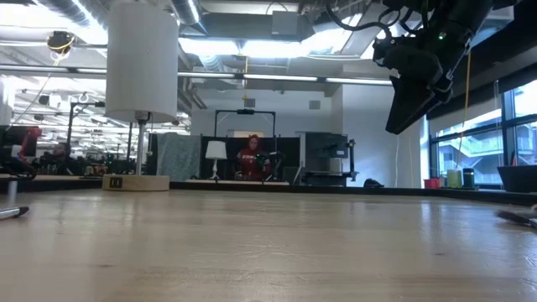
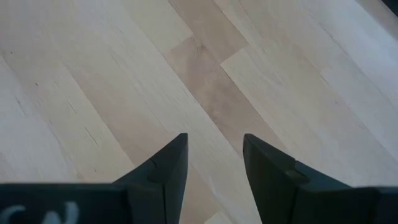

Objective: Put items in baskets/containers
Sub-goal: Put the powder brush into the transparent organizer, then put the blush brush into the transparent organizer

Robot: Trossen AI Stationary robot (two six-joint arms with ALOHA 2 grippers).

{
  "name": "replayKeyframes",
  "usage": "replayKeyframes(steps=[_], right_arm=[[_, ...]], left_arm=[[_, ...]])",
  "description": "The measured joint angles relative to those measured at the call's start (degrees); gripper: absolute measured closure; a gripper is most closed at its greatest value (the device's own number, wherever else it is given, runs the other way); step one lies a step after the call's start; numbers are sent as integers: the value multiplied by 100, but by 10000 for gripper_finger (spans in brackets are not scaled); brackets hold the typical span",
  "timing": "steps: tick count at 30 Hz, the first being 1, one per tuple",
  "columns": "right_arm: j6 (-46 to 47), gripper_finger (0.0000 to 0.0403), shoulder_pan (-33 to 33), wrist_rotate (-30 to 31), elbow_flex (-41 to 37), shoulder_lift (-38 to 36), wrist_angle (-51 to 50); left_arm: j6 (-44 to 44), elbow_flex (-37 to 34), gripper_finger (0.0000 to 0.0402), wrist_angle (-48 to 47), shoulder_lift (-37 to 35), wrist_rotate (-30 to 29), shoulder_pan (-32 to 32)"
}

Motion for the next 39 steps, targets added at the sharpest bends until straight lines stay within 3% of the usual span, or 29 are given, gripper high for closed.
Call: replayKeyframes(steps=[7,14,17,22,26,31,39], right_arm=[[39,248,0,0,0,0,1],[39,248,0,0,-2,2,2],[34,248,0,0,-1,0,2],[11,248,0,0,0,0,2],[-74,248,0,0,-2,0,-21],[-283,248,0,-47,44,-107,-296],[-268,248,-2,-463,1001,-337,-1684]], left_arm=[[462,-9,287,-82,-1,-505,91],[210,36,213,-665,-6,795,573],[487,243,198,-878,-10,920,898],[1195,773,192,-1045,-15,455,1494],[1866,1114,192,-876,-17,-542,1897],[2842,1091,192,298,58,-2114,2569],[6123,740,192,4225,1280,-2246,3945]])
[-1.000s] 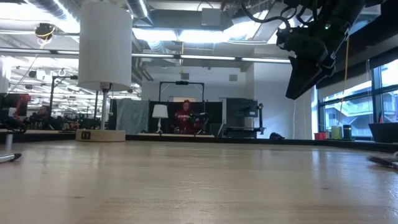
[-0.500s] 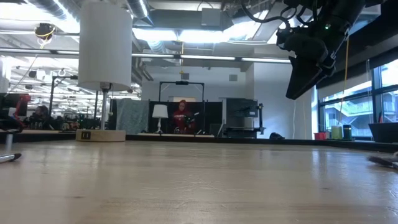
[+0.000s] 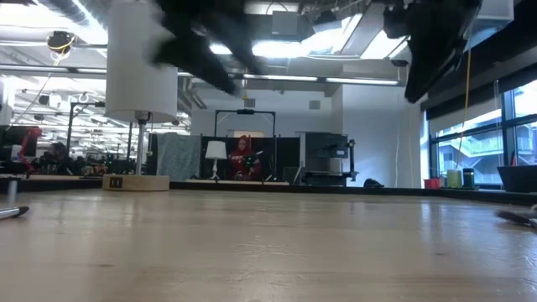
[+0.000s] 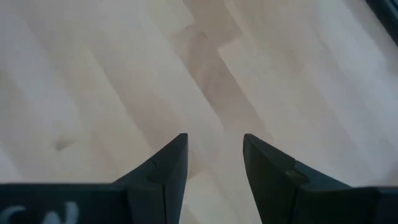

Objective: Put items in baskets/containers
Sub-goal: Put the blush brush into the transparent organizer

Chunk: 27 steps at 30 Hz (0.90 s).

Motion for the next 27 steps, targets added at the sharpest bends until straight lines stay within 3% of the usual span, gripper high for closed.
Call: replayKeyframes(steps=[3,6,9,13,19,24,27], right_arm=[[235,248,1,-317,198,-2,-373],[486,248,2,-678,206,0,-780],[962,248,4,-735,192,0,-1368],[1981,248,113,-654,-180,0,-1671],[2997,248,645,-1738,-1315,2,-727],[3821,248,1193,-1961,-1972,2,984],[4434,248,1451,-1896,-2032,2,1376]], left_arm=[[1163,0,192,1993,731,165,421],[2191,22,192,3993,1482,880,767],[2524,256,192,5045,2155,1598,1014],[2666,567,192,4820,2588,2175,1186],[3018,590,192,3952,2472,2227,1309],[3494,590,192,3341,1894,1580,1395],[3689,590,192,2603,1362,600,1385]])
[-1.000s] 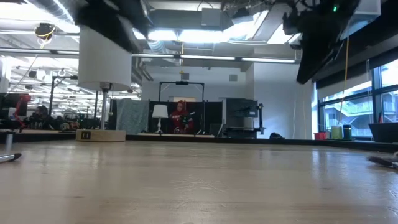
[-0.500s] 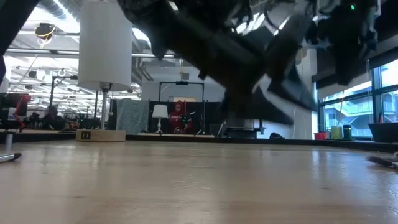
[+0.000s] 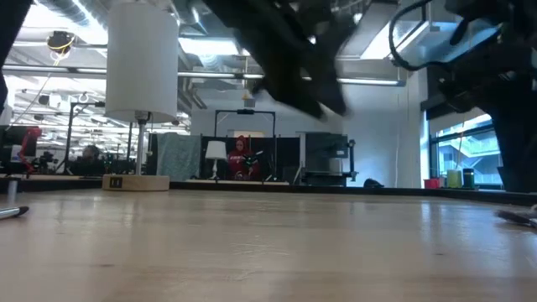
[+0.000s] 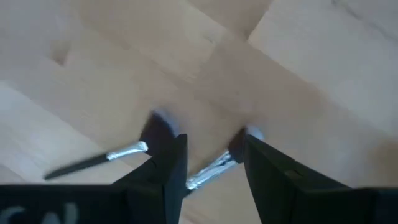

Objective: Put items in baskets/containers
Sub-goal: Put the blush brush into the transparent organizer

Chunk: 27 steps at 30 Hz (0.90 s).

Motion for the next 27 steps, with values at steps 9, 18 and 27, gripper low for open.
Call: replayKeyframes(steps=[9,18,27], right_arm=[[1710,252,806,478,-9,53,-138],[2144,265,1031,354,-9,835,-246],[2136,269,1140,-228,-9,1184,650]], left_arm=[[-665,-8,192,-2973,-1439,-2736,-207],[-2168,-1377,192,-3632,-2433,-2973,-152],[-2526,-1742,192,-3562,-3011,-2733,-88]])
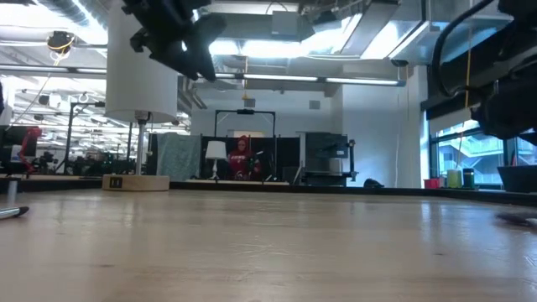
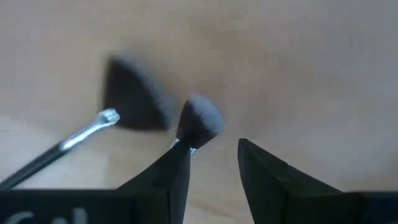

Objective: Put items in baskets/containers
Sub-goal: Put the blush brush into the transparent organizer

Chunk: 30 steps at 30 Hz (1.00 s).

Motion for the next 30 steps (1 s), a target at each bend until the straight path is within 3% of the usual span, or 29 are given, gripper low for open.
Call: replayKeyframes(steps=[9,23,30], right_arm=[[249,269,69,-178,33,183,498],[384,270,357,-3,1093,381,129],[609,270,578,-644,1088,1185,521]], left_arm=[[208,0,192,52,-58,54,-120],[-320,0,192,-411,-58,210,-987],[-344,0,192,-453,-58,74,-999]])
